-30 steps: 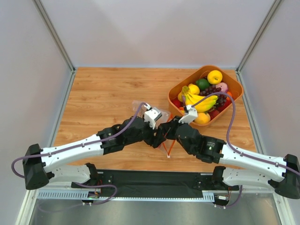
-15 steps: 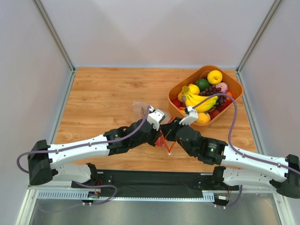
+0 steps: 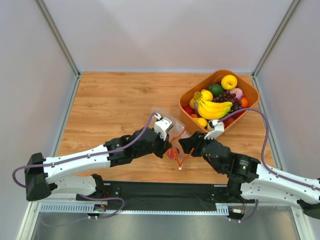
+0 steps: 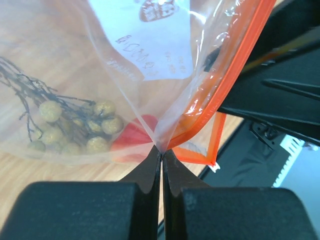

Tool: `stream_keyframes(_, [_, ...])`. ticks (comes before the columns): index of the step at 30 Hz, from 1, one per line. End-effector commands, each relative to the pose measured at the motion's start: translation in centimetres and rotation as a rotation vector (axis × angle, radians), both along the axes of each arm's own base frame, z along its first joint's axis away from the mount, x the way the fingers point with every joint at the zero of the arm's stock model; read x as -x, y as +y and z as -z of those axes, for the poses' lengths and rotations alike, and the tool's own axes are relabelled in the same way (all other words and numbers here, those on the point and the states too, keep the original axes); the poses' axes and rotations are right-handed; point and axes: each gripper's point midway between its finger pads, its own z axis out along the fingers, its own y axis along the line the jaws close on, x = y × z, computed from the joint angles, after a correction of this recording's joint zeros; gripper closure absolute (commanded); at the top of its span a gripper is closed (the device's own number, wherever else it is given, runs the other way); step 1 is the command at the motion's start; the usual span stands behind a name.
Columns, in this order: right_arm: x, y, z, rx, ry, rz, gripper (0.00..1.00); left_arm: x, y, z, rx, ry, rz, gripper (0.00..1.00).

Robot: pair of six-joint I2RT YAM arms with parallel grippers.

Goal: Open the zip-top bag and remove the fake food

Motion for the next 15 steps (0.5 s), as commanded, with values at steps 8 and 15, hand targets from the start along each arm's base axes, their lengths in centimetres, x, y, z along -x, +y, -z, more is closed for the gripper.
stream_keyframes(8, [-0.2, 0.2, 3.2, 0.21, 0.007, -0.032, 0.54, 2.8, -1.0, -3.4, 0.12, 0.041, 0.145, 1.0])
stream_keyframes(15, [0.5, 2.8, 6.7, 0.247, 0.061, -0.124, 0.5, 4.8, -2.2, -3.3, 0.125, 0.031, 0.307, 1.0])
